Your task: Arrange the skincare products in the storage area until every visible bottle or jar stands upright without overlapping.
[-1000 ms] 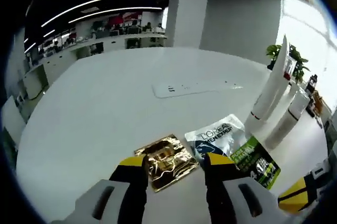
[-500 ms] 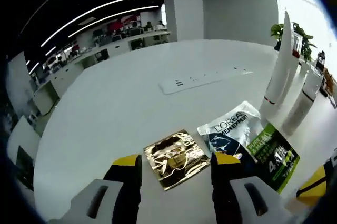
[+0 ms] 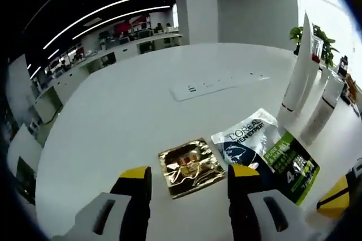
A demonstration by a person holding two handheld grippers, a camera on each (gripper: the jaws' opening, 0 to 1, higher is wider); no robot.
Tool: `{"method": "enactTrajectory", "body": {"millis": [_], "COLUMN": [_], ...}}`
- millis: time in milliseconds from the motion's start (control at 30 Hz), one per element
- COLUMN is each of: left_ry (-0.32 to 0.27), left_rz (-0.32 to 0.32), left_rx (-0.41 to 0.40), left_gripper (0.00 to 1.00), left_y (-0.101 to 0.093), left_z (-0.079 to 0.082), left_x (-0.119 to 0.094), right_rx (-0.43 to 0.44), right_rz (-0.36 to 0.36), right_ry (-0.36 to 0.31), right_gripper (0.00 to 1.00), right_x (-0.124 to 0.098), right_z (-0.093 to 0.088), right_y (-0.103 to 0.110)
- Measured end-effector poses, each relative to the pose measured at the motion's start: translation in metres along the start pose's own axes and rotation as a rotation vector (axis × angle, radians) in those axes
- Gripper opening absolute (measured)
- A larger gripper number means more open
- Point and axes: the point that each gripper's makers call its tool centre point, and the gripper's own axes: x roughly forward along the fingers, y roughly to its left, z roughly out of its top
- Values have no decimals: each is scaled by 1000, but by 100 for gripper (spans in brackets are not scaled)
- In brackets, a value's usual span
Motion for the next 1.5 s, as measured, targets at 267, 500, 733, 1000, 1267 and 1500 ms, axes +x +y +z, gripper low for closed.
{"method": "enactTrajectory", "body": {"millis": [267, 500, 733, 1000, 1267, 1500], "left_ry": [-38, 70, 131, 228, 377, 492], "left_rz": [-34, -133, -197, -242, -190, -201], "left_rx": [-15, 12, 16, 15, 151, 248], "left_gripper": [59, 72, 82, 100, 100, 97], "left_y": [2, -14, -16, -7, 6, 6], "left_z": [10, -3, -15, -39, -73, -101], "left_x": [-15, -39, -61, -81, -101, -109], "right_rx": [-1, 2, 2, 0, -1, -3], "right_rz": [2, 7, 11, 13, 14, 12], "right_ry": [-2, 6, 7, 7, 5, 0], "right_gripper": [0, 0, 0, 0, 0, 0], "right_x": [0, 1, 1, 1, 1, 1], "right_z": [0, -1, -2, -2, -2, -1], "right_y": [1, 2, 3, 3, 3, 2]}}
